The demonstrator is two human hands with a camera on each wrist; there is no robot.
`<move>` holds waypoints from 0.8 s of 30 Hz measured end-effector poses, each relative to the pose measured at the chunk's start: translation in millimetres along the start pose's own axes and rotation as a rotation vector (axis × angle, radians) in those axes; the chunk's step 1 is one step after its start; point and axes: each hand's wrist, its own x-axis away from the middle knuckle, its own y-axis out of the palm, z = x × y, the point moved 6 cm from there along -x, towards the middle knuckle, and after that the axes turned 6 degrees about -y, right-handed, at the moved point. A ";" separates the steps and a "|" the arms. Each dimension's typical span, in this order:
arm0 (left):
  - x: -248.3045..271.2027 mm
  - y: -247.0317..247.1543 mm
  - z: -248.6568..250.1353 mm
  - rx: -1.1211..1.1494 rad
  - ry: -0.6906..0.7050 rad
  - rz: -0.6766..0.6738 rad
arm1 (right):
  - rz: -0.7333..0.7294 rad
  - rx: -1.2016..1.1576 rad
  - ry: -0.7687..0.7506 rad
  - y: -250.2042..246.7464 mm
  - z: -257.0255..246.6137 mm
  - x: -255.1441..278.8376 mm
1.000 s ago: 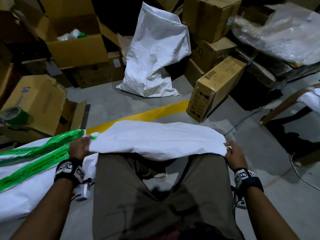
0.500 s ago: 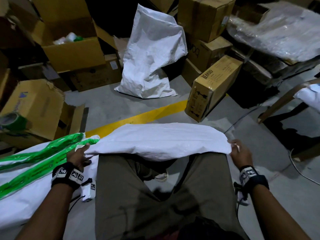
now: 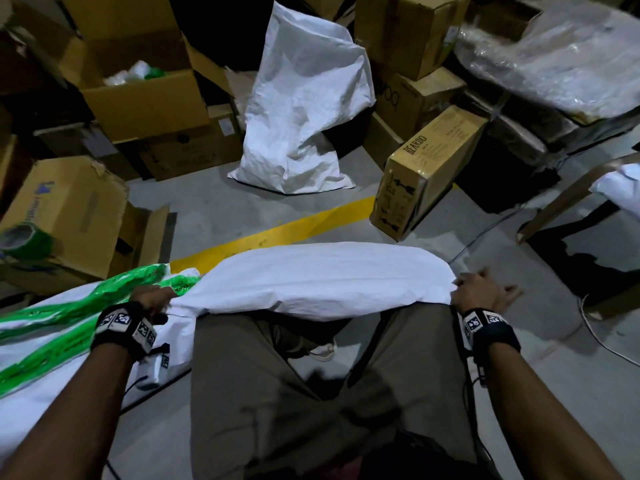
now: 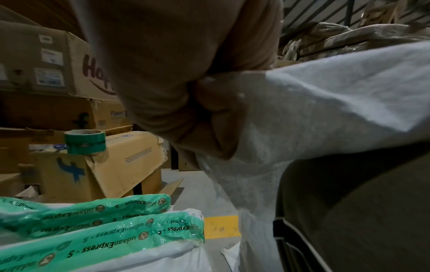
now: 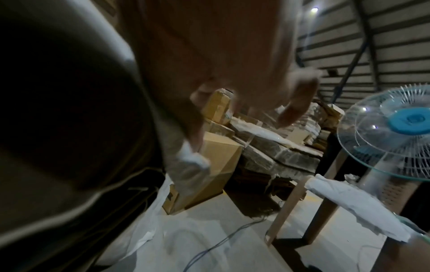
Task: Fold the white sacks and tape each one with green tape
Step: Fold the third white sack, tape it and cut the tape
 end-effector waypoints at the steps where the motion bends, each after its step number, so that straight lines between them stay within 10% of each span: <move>1: 1.2 0.6 -4.2 0.029 0.012 -0.006 | 0.022 0.051 -0.010 -2.9 -5.8 3.0; 4: -0.8 11.2 -9.6 -0.048 0.011 -0.166 | 0.046 0.030 -0.025 -5.1 -6.9 5.8; 7: -5.9 8.2 -11.5 -0.023 0.015 -0.049 | -0.001 0.055 -0.138 -9.8 -15.3 4.3; 16: 29.9 6.1 8.4 0.018 -0.010 0.048 | -0.106 0.021 -0.906 -25.9 -193.8 115.1; 24: 48.7 -17.7 25.7 0.015 0.042 0.112 | -0.043 0.010 -0.821 18.9 -234.8 129.5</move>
